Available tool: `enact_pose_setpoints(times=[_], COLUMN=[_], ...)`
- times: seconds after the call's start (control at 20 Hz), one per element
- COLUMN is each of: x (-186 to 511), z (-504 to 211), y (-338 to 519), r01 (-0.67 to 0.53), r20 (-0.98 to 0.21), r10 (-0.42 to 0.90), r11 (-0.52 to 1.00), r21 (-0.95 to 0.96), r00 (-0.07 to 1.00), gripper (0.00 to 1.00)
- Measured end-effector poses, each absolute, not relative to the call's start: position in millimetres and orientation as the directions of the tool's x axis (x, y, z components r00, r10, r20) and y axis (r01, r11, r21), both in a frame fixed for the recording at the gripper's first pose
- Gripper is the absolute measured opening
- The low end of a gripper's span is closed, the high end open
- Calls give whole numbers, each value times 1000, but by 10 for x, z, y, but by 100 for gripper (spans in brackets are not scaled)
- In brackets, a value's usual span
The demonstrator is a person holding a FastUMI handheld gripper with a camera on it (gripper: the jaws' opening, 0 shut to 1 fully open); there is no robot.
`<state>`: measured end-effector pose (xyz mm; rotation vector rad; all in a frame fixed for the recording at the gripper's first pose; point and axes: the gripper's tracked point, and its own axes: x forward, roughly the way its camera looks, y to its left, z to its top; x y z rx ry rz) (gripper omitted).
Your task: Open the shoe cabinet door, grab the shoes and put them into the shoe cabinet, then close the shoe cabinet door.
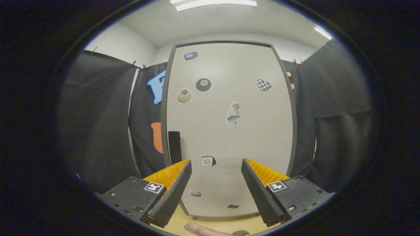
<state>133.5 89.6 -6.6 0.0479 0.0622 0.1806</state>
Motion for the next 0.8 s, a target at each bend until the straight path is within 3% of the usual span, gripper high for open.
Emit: enact_pose_setpoints(times=[0.2,0.4,0.7,0.8], x=[1522,1776,2106,2179], z=[-168,-220,-270,-440], y=[1499,1656,1650,1621], r01=[-260,-168,-100,-95], r20=[-119,-132,-188,-278], r10=[262,162,98,94], r11=[965,985,995,995], r21=[37,-41,3,8], r00=[958,978,977,956], gripper=[99,99,97,88])
